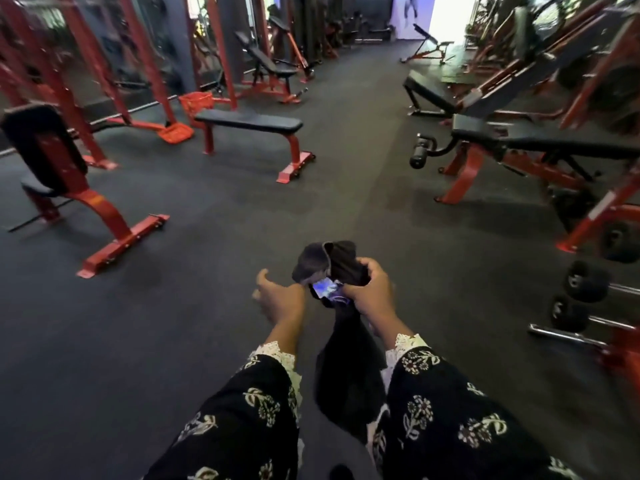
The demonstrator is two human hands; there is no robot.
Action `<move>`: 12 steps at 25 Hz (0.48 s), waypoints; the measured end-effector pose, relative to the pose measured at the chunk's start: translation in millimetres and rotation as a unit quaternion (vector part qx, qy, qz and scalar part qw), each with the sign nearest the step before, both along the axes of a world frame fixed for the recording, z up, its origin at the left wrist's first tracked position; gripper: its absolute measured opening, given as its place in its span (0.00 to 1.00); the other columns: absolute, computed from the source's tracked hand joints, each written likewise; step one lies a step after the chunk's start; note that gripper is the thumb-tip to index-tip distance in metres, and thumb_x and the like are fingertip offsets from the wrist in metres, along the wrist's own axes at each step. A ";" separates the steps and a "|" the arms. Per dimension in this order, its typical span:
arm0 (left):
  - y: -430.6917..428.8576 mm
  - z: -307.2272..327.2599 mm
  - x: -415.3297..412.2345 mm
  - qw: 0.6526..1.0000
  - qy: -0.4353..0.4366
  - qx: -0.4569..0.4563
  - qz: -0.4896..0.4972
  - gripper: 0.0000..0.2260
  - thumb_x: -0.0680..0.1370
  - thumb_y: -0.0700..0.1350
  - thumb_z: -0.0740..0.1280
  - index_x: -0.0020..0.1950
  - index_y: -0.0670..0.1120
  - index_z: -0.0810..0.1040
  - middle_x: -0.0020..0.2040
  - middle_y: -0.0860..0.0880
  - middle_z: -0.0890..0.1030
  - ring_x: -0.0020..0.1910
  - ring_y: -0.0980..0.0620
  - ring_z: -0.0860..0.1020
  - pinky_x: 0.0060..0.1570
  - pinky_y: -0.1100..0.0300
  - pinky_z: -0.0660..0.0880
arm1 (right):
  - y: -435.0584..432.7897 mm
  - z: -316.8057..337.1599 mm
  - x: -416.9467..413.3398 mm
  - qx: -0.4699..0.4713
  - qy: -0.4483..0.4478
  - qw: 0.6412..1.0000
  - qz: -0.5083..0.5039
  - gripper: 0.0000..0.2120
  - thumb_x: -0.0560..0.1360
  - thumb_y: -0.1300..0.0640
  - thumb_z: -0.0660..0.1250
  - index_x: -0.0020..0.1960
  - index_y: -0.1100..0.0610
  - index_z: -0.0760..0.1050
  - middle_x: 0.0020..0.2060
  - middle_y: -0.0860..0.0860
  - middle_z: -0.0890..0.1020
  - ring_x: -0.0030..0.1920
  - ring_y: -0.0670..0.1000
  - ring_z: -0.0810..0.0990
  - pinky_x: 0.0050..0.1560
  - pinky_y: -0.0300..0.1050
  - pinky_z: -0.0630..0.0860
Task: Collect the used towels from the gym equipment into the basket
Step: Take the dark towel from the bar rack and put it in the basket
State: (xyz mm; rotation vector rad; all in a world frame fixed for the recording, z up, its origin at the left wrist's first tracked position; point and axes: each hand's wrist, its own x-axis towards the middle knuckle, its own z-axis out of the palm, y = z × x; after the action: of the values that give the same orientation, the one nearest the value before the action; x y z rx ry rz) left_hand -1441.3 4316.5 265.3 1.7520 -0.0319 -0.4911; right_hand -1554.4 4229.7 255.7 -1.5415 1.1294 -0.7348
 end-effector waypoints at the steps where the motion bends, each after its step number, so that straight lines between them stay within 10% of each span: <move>1: -18.0 7.7 24.3 0.994 -0.110 0.013 -0.008 0.29 0.71 0.36 0.67 0.71 0.48 0.67 0.66 0.42 0.70 0.59 0.43 0.76 0.60 0.55 0.72 | -24.2 5.9 23.9 -0.023 0.024 0.999 0.004 0.27 0.60 0.62 0.76 0.57 0.47 0.76 0.50 0.53 0.84 0.54 0.56 0.81 0.57 0.49 0.78; 6: -108.6 25.6 122.3 0.959 -0.140 -0.026 -0.244 0.31 0.74 0.51 0.71 0.74 0.48 0.66 0.69 0.46 0.74 0.67 0.50 0.73 0.67 0.49 0.70 | -103.3 23.2 131.6 -0.131 0.080 0.986 0.066 0.29 0.64 0.62 0.74 0.63 0.46 0.75 0.56 0.53 0.81 0.56 0.53 0.79 0.56 0.35 0.69; 12: -236.0 10.3 279.2 0.966 -0.105 -0.076 -0.222 0.30 0.68 0.55 0.75 0.68 0.53 0.72 0.60 0.49 0.81 0.59 0.46 0.80 0.59 0.43 0.76 | -220.0 8.3 299.3 -0.179 -0.046 0.982 0.051 0.31 0.65 0.62 0.75 0.65 0.47 0.73 0.60 0.47 0.80 0.60 0.45 0.78 0.61 0.36 0.73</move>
State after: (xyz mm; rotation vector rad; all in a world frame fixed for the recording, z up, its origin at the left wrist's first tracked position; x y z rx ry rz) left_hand -1162.1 4080.5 275.6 1.6370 -0.6095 -0.6052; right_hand -1255.1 4009.7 264.0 -1.8288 0.8740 -0.9669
